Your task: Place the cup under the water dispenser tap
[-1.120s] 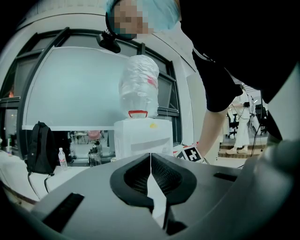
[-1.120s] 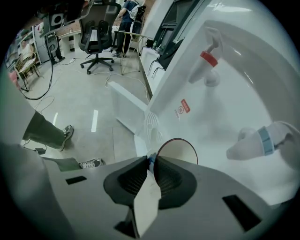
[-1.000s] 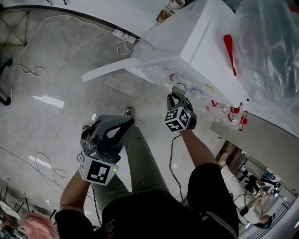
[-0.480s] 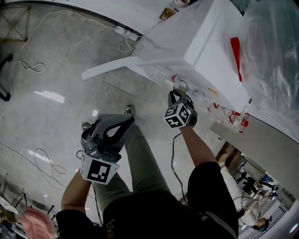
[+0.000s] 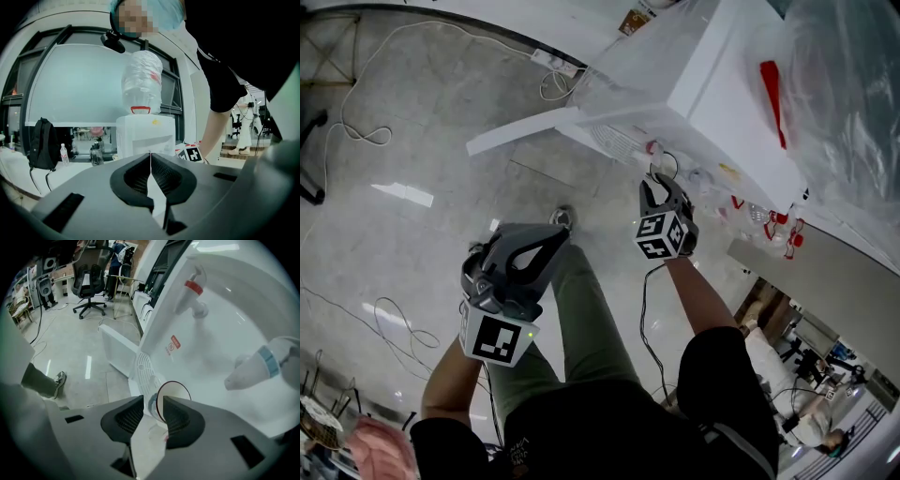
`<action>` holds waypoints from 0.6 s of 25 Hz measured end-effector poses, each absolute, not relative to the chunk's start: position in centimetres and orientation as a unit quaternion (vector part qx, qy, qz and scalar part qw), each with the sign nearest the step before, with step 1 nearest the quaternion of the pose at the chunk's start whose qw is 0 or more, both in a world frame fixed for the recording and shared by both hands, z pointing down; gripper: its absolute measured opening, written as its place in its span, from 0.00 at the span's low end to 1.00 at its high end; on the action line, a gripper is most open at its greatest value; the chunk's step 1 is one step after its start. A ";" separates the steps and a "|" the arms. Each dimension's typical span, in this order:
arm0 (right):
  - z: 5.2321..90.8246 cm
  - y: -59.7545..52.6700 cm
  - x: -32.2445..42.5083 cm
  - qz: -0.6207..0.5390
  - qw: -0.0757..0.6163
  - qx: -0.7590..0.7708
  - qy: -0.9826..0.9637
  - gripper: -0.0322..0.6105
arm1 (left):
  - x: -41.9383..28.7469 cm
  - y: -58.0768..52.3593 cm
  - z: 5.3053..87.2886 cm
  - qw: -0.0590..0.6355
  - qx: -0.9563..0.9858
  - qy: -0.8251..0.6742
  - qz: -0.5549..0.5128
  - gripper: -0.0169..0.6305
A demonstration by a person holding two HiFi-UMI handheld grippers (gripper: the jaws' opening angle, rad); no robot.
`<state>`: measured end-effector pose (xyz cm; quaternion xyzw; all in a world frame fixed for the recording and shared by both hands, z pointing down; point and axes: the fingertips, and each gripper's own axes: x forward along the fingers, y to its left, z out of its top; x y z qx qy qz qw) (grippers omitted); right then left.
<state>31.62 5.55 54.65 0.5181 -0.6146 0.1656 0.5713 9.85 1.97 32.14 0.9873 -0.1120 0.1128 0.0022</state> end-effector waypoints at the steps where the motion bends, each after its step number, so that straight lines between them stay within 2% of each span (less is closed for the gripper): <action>1: 54.3 5.7 31.6 0.167 0.566 0.526 -0.613 0.23 | 9.7 2.0 32.0 0.002 0.987 -0.111 0.113 0.06; 8: 49.8 7.2 30.6 0.179 0.520 0.582 -0.599 0.24 | 8.5 2.9 28.2 -0.011 0.988 -0.103 0.113 0.06; 15: 43.5 9.4 27.3 0.194 0.446 0.635 -0.601 0.25 | 7.1 4.7 23.4 -0.026 0.991 -0.089 0.097 0.06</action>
